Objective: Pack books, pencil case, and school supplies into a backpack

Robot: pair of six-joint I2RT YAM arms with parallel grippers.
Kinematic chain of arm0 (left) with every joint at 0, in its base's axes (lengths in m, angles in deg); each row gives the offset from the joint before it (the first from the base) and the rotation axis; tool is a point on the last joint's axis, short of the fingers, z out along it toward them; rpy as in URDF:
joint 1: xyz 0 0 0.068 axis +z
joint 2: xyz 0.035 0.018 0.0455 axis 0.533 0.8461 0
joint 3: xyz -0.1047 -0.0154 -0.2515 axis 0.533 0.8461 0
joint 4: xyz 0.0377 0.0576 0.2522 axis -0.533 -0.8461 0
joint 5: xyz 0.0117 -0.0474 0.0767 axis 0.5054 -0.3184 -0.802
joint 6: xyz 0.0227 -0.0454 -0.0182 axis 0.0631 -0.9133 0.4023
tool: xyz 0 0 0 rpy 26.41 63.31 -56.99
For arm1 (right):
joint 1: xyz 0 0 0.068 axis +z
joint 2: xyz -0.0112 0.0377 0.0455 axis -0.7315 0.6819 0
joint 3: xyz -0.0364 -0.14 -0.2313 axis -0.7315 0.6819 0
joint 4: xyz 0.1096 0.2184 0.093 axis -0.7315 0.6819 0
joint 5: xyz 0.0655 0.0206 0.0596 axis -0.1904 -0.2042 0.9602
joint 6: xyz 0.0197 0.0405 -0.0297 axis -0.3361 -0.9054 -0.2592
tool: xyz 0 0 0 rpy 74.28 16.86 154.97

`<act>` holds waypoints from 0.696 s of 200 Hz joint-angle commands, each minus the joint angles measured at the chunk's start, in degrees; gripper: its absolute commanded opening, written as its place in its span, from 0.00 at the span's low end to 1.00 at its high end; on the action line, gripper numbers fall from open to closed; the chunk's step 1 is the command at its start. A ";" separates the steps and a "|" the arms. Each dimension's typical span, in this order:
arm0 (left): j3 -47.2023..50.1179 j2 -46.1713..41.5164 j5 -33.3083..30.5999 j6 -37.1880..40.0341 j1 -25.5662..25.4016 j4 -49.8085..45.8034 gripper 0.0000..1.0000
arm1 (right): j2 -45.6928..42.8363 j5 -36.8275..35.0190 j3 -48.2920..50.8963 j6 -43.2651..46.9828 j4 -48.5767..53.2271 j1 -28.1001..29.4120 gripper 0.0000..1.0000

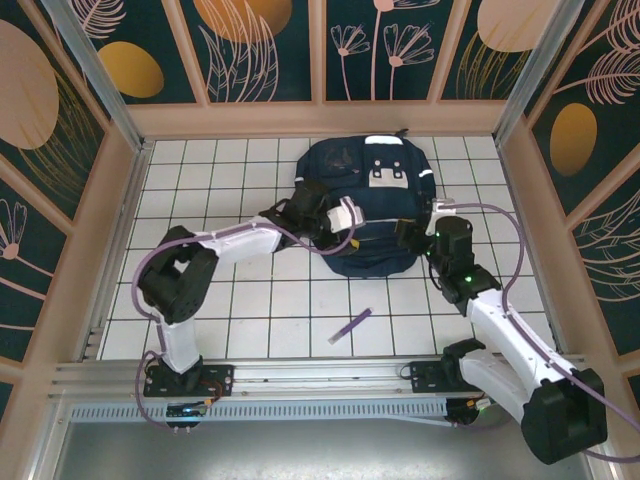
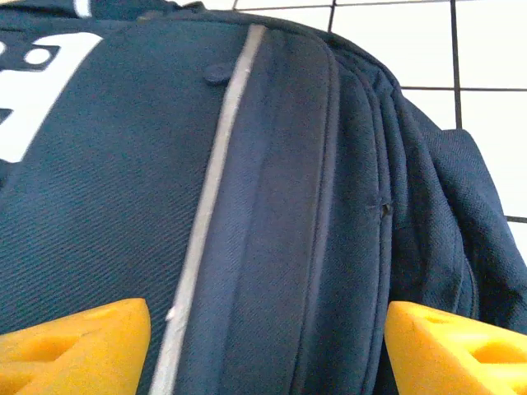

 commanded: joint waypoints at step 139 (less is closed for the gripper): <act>-11.89 -3.83 -15.92 -12.42 -1.20 -2.08 0.00 | 23.70 30.54 -8.31 -6.73 -4.05 0.57 0.34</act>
